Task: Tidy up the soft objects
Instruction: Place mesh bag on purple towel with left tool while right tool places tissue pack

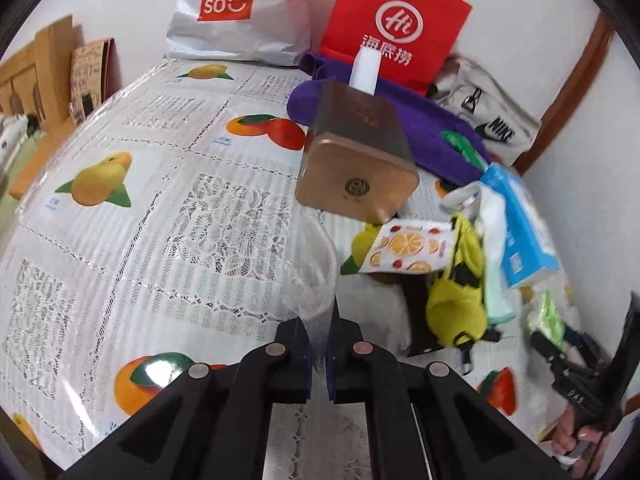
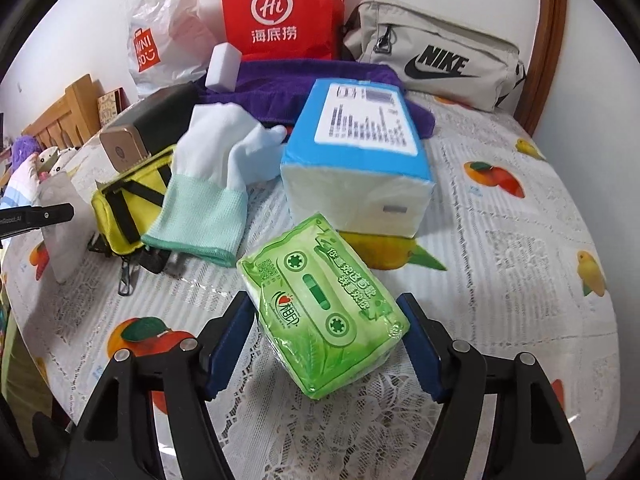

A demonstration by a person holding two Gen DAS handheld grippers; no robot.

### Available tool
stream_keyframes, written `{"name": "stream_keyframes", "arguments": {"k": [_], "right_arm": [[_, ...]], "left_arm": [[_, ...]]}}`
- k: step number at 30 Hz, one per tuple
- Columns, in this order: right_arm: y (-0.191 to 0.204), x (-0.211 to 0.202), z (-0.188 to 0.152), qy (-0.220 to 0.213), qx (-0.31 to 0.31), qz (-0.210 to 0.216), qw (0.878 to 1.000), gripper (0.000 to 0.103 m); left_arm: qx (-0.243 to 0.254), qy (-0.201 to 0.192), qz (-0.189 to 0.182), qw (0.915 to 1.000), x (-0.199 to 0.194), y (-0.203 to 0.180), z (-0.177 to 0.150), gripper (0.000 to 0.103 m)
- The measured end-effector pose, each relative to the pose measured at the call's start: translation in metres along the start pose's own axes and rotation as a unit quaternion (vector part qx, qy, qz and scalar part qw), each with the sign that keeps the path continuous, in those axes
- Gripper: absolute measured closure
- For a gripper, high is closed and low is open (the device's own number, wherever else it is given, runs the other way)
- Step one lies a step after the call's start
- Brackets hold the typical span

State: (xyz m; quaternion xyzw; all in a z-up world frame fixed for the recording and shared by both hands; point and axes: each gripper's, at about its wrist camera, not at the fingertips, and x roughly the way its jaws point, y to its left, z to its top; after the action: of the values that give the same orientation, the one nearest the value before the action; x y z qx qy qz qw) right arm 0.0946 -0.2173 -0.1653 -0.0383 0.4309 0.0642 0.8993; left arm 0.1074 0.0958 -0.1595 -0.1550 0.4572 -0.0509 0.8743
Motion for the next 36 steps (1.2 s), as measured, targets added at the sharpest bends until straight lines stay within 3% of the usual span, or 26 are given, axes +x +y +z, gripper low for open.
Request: {"name": "stream_keyframes", "arguments": {"k": [13,36], "right_arm": [[-0.010,-0.041,0.043,-0.035,0.026,0.019,0.999,0.031],[-0.019,-0.025,0.146,-0.051,0.014,0.042,0.998,0.031]], "left_arm": [[0.008,-0.047,-0.025,0.9985,-0.040,-0.016,0.040,0.098],[0.021,-0.078,-0.027,0.9964,-0.035,-0.050,0.131,0.098]]}}
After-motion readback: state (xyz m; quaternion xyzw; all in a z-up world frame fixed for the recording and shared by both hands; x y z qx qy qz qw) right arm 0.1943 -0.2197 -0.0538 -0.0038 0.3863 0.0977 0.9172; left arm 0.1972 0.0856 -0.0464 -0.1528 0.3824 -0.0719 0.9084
